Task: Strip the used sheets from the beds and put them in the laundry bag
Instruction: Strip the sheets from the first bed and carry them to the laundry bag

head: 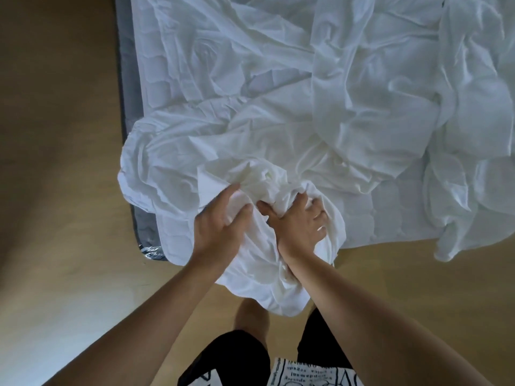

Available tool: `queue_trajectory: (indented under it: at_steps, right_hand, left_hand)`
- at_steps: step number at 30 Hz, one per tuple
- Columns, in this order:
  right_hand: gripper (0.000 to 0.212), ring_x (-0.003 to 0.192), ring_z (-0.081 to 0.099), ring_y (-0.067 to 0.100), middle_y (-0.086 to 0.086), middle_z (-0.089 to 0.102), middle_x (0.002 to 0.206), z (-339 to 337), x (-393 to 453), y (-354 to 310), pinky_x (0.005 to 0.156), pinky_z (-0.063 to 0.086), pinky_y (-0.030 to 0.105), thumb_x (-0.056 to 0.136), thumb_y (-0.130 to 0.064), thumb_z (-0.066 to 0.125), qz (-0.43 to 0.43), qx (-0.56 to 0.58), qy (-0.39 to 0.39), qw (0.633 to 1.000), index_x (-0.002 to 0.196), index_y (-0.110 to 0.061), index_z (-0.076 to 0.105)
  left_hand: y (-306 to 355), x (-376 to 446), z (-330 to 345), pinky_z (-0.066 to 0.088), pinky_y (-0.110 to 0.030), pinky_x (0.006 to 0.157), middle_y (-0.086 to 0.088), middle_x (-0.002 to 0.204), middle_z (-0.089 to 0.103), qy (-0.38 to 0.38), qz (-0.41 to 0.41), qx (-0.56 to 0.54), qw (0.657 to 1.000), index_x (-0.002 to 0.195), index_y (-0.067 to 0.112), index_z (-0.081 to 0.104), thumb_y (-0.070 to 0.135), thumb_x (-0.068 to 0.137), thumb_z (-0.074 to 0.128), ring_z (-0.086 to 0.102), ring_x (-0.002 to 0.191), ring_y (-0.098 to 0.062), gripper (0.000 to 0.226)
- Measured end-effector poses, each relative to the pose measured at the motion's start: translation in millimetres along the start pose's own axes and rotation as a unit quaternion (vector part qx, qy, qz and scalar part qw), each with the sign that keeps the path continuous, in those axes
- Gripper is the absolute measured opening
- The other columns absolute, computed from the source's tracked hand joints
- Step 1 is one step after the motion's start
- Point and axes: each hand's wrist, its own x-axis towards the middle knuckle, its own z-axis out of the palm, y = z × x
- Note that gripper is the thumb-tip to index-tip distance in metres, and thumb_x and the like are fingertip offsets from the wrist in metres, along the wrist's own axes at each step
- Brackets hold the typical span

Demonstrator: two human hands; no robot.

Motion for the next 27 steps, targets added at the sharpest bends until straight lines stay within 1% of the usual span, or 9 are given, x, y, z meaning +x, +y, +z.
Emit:
queue_trajectory:
  at_steps: [3,6,9,11,14,16,18,22,27]
  right_hand:
    - [0.106,0.155,-0.003,0.043,0.020,-0.003,0.168,8,-10,-5,0.125,0.005,0.061,0.087,-0.076,0.055,-0.023,-0.054,-0.011,0.998,0.163,-0.022,0.006]
    - [0.106,0.155,-0.006,0.043,0.021,-0.009,0.168,10,-21,-4,0.125,0.002,0.061,0.089,-0.065,0.060,-0.039,-0.077,-0.020,0.996,0.164,-0.021,-0.002]
    - [0.117,0.157,-0.014,0.034,0.011,-0.019,0.170,-6,-26,20,0.127,-0.002,0.055,0.078,-0.081,0.055,-0.100,-0.033,-0.086,0.991,0.164,-0.030,-0.005]
    - [0.119,0.159,-0.004,0.020,-0.004,-0.008,0.172,-25,-32,45,0.129,0.009,0.050,0.064,-0.089,0.062,-0.122,0.093,-0.103,0.983,0.162,-0.042,0.012]
    - [0.122,0.150,0.031,0.020,-0.007,0.024,0.163,-26,-42,85,0.120,0.037,0.051,0.055,-0.077,0.085,0.055,0.302,0.035,0.951,0.156,-0.041,0.027]
    - [0.135,0.140,0.047,0.026,-0.001,0.038,0.155,-15,-45,94,0.115,0.043,0.052,0.045,-0.072,0.093,0.174,0.401,0.003,0.900,0.156,-0.035,0.027]
    - [0.135,0.126,0.060,0.022,0.000,0.054,0.144,-4,-46,98,0.110,0.050,0.048,0.040,-0.066,0.095,0.195,0.487,-0.058,0.849,0.154,-0.029,0.032]
    - [0.104,0.115,0.066,0.014,-0.005,0.064,0.133,-7,-41,94,0.099,0.056,0.036,0.057,-0.048,0.093,0.125,0.503,-0.073,0.852,0.146,-0.029,0.043]
    - [0.100,0.123,0.065,0.016,-0.011,0.066,0.135,-10,-32,91,0.108,0.052,0.047,0.057,-0.056,0.097,0.079,0.513,-0.096,0.849,0.144,-0.038,0.051]
  left_hand:
    - [11,40,11,0.017,-0.053,0.126,-0.004,0.172,0.005,-0.087,-0.142,0.105,0.980,0.164,0.032,0.002,0.088,0.053,0.075,0.004,0.158,-0.026,0.144]
    - [12,56,31,0.004,-0.065,0.123,-0.011,0.169,-0.021,-0.194,-0.204,0.163,0.946,0.160,0.027,-0.022,0.102,0.019,0.064,-0.019,0.156,-0.032,0.181]
    - [-3,54,39,0.002,-0.064,0.124,-0.006,0.170,-0.020,-0.204,-0.187,0.135,0.951,0.160,0.031,-0.020,0.098,0.021,0.067,-0.021,0.156,-0.026,0.177]
    - [-14,53,37,0.004,-0.063,0.125,0.003,0.172,-0.015,-0.176,-0.182,0.116,0.961,0.160,0.037,-0.015,0.093,0.032,0.073,-0.016,0.158,-0.021,0.166]
    - [-22,45,35,0.007,-0.057,0.126,0.009,0.172,-0.009,-0.118,-0.146,0.123,0.974,0.161,0.040,-0.008,0.090,0.031,0.076,-0.008,0.158,-0.017,0.162]
    - [-28,35,33,0.007,-0.052,0.128,0.007,0.171,-0.010,-0.071,-0.110,0.118,0.984,0.160,0.042,-0.005,0.088,0.032,0.079,-0.009,0.158,-0.016,0.160]
    - [-37,23,29,0.007,-0.051,0.128,0.002,0.171,-0.014,-0.030,-0.104,0.126,0.986,0.160,0.044,-0.006,0.083,0.037,0.083,-0.011,0.158,-0.020,0.156]
    - [-44,14,27,0.008,-0.065,0.122,-0.002,0.171,-0.016,-0.003,-0.174,0.143,0.974,0.156,0.052,-0.010,0.078,0.046,0.085,-0.012,0.158,-0.030,0.148]
    - [-54,48,6,0.047,-0.051,0.110,0.003,0.153,0.051,-0.031,-0.233,-0.035,0.971,0.149,0.054,0.030,0.079,0.035,0.092,0.054,0.136,-0.025,0.132]
